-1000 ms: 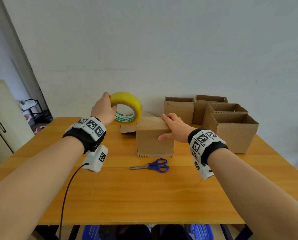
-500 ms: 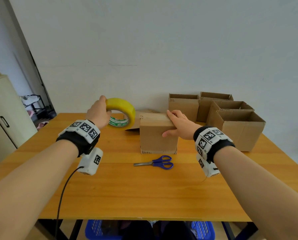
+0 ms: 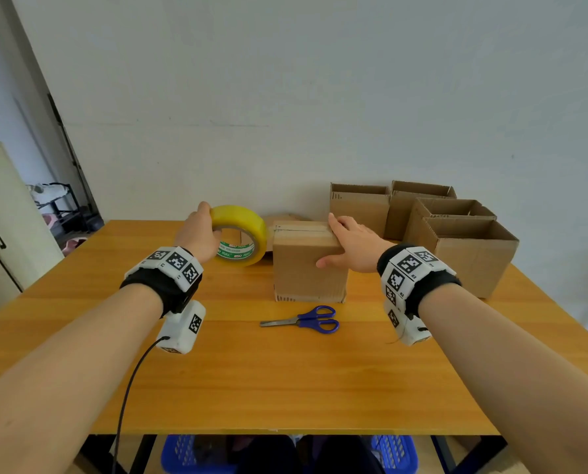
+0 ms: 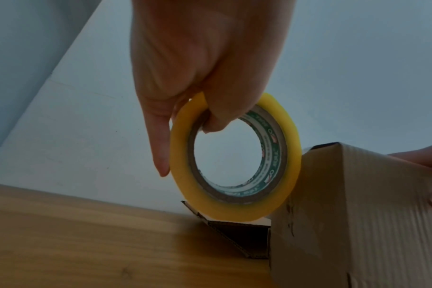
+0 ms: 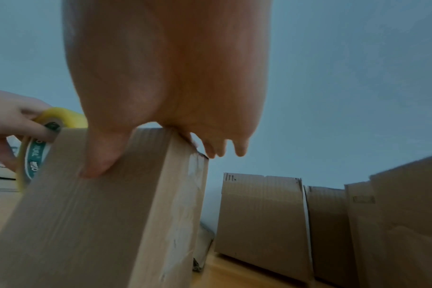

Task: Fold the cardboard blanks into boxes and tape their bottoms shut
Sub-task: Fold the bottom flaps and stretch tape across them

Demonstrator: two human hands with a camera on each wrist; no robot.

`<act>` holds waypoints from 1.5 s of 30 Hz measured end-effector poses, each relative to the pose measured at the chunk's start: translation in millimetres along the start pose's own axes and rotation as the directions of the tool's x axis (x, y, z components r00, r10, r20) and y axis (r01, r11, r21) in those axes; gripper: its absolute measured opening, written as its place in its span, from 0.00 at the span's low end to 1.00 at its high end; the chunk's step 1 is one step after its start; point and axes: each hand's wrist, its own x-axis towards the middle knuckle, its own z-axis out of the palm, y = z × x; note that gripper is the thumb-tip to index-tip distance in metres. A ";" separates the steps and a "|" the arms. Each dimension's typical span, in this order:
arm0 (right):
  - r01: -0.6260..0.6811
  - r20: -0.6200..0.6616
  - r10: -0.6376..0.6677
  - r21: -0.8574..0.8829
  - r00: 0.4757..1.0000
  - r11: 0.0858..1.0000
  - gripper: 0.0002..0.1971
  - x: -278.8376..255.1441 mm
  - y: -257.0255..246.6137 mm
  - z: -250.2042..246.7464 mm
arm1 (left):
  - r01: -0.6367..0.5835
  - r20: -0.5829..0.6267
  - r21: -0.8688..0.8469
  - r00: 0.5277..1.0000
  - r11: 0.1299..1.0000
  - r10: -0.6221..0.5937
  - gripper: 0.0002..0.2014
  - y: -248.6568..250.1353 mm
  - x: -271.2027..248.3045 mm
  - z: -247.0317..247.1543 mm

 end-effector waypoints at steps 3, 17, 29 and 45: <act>-0.002 -0.094 -0.004 -0.058 0.996 0.998 0.58 -0.1 -7.5 -0.4 | -0.015 0.001 -0.005 1.000 1.000 0.015 0.12 -0.6 -1.8 0.6; 0.238 -0.099 -0.263 -0.210 0.960 0.948 0.39 17.1 -63.2 17.5 | -0.132 0.167 -0.157 0.973 0.979 0.158 0.11 -2.8 -7.5 -9.3; 0.251 -0.106 -0.277 -0.203 0.955 0.946 0.35 14.6 -57.4 16.5 | -0.195 0.243 -0.299 0.931 0.934 0.272 0.17 13.8 -20.5 -12.5; 0.266 -0.026 -0.273 -0.159 0.962 0.951 0.36 12.5 -50.5 9.3 | -0.201 0.443 0.075 0.884 0.977 0.148 0.31 18.2 -17.7 -5.6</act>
